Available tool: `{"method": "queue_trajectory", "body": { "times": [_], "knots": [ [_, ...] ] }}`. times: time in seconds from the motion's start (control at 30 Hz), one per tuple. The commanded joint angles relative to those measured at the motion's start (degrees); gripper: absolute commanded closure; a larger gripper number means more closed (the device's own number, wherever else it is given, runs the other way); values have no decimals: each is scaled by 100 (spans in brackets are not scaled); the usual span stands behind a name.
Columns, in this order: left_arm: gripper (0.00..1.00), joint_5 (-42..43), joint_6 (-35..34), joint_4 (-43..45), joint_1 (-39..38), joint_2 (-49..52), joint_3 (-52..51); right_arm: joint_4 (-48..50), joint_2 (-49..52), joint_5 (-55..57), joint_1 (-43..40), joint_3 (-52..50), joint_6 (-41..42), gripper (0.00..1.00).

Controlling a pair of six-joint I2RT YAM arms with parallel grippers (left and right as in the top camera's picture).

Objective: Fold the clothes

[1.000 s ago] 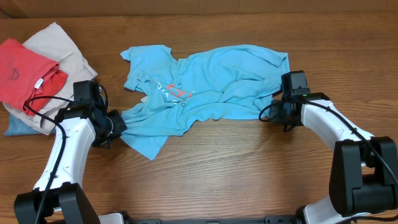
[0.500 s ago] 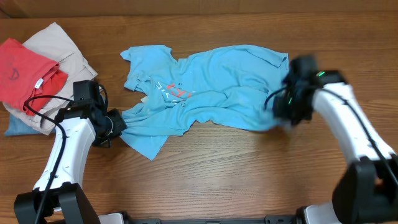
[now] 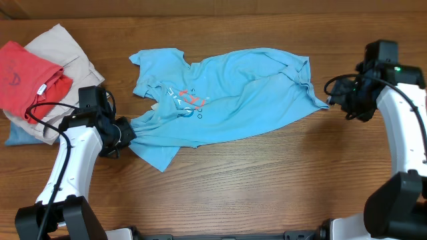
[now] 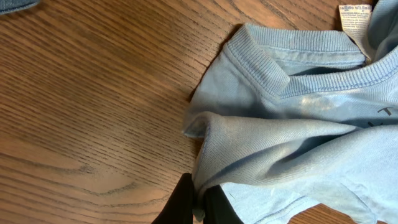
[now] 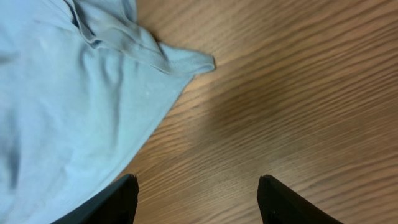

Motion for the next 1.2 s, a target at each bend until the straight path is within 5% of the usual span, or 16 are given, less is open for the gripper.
{"method": "queue_trajectory", "body": {
  "times": [0.0,0.43,1.17],
  "knots": [
    [96,-39,151,-7,17,-33,24,258,136,52,24,-282,-7,35],
    [95,-39,149,28,17,-33,24,2645,898,472,17,-1202,-1314,35],
    [94,-42,149,96,17,-33,24,3136,1115,-201,24,-1683,-3589,25]
  ]
}}
